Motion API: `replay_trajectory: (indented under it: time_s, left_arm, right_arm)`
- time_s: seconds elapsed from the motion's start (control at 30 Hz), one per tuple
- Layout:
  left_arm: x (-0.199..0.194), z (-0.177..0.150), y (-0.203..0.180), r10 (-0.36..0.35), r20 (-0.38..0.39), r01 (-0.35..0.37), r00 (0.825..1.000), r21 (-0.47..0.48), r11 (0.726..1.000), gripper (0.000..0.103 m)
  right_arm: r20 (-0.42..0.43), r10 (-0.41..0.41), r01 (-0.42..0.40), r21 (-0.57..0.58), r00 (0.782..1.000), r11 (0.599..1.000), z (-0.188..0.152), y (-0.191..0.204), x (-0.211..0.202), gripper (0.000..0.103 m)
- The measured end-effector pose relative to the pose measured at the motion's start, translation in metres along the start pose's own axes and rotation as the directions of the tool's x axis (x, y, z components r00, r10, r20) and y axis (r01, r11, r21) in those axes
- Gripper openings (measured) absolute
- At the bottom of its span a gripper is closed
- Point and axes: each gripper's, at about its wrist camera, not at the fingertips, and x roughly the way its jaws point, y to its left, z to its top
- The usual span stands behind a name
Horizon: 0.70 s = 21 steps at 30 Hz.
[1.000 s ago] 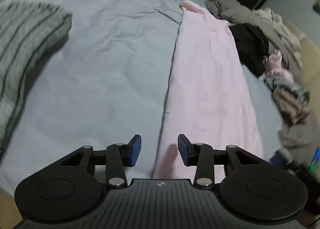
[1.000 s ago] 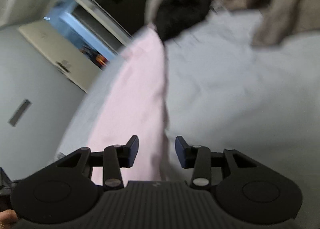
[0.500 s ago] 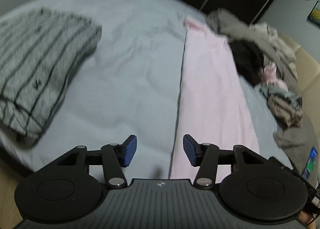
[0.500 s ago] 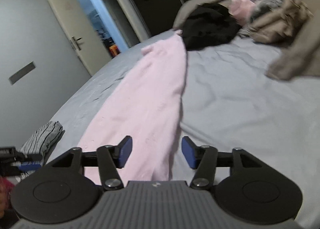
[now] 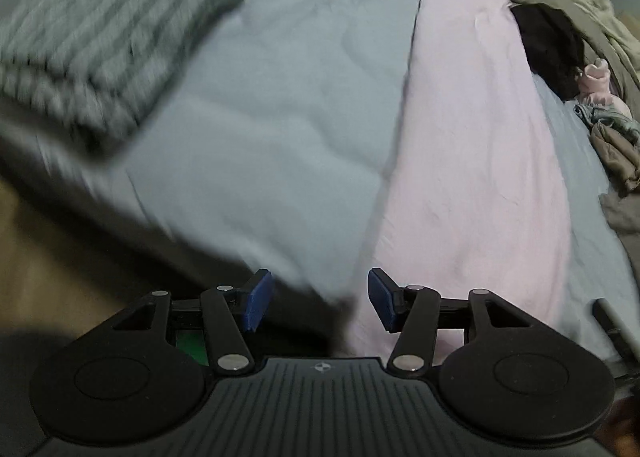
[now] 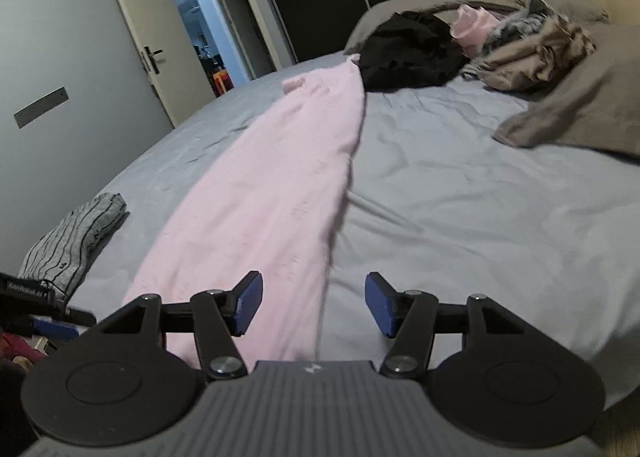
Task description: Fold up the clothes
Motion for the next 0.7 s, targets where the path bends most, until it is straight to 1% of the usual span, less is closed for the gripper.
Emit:
replay_trajectory:
  time_s: [0.03,0.07,0.1,0.13,0.17,0.2,0.23,0.27,0.3,0.33,0.43,0.5,0.53,0.6,0.7]
  left_arm:
    - [-0.004,-0.001,-0.001,-0.09,-0.03,0.088,0.995,-0.062,0.994,0.051]
    - [-0.008,-0.001,-0.003,-0.178,-0.036,0.173,0.983,-0.106,0.979,0.051]
    - [-0.012,-0.001,-0.006,-0.216,-0.023,0.212,0.976,-0.108,0.971,0.051]
    - [-0.018,0.0,-0.012,-0.222,-0.002,0.221,0.975,-0.085,0.972,0.053]
    - [-0.022,0.0,-0.017,-0.201,0.023,0.202,0.979,-0.05,0.978,0.057]
    - [-0.024,-0.002,-0.023,-0.141,0.055,0.141,0.988,-0.001,0.99,0.059]
    - [-0.023,-0.005,-0.028,-0.072,0.086,0.068,0.994,0.05,0.996,0.059]
    - [-0.02,-0.01,-0.032,-0.002,0.115,-0.01,0.993,0.1,0.995,0.059]
    - [-0.016,-0.016,-0.035,0.063,0.142,-0.083,0.988,0.143,0.986,0.059]
    - [-0.011,-0.022,-0.036,0.104,0.159,-0.131,0.982,0.173,0.976,0.059]
    - [0.0,-0.037,-0.039,0.122,0.176,-0.167,0.977,0.268,0.949,0.059]
    - [0.007,-0.04,-0.047,0.175,0.191,-0.23,0.966,0.32,0.919,0.058]
    - [0.009,-0.04,-0.05,0.197,0.198,-0.254,0.96,0.326,0.91,0.058]
    - [0.013,-0.039,-0.052,0.21,0.198,-0.265,0.957,0.312,0.912,0.058]
    - [0.017,-0.037,-0.051,0.208,0.175,-0.253,0.962,0.287,0.924,0.058]
  right_arm:
    - [-0.003,0.001,-0.001,0.016,1.0,1.0,-0.001,-0.004,0.002,0.061]
    - [-0.004,0.002,-0.002,0.032,1.0,0.999,-0.001,-0.007,0.003,0.061]
    - [-0.003,0.005,-0.005,0.045,1.0,0.999,-0.001,-0.01,0.005,0.061]
    - [-0.002,0.01,-0.01,0.053,1.0,0.999,0.0,-0.011,0.006,0.061]
    - [-0.002,0.015,-0.014,0.057,1.0,0.998,0.0,-0.011,0.008,0.061]
    - [-0.002,0.019,-0.019,0.062,1.0,0.998,0.0,-0.012,0.009,0.061]
    - [-0.009,0.026,-0.026,0.06,1.0,0.998,0.0,-0.01,0.01,0.061]
    - [-0.02,0.033,-0.032,0.049,0.999,0.998,0.0,-0.007,0.012,0.061]
    - [-0.027,0.041,-0.04,0.039,0.999,0.998,0.002,-0.005,0.012,0.061]
    - [-0.033,0.051,-0.05,0.03,0.998,0.998,0.003,-0.002,0.012,0.061]
    - [-0.052,0.079,-0.079,0.003,0.996,0.997,0.007,0.005,0.012,0.061]
    - [-0.064,0.098,-0.099,-0.015,0.993,0.995,0.01,0.01,0.012,0.061]
    - [-0.071,0.101,-0.102,-0.009,0.992,0.995,0.01,0.011,0.011,0.061]
    - [-0.09,0.096,-0.094,0.017,0.991,0.995,0.009,0.01,0.01,0.061]
    - [-0.115,0.091,-0.087,0.045,0.989,0.995,0.006,0.012,0.008,0.061]
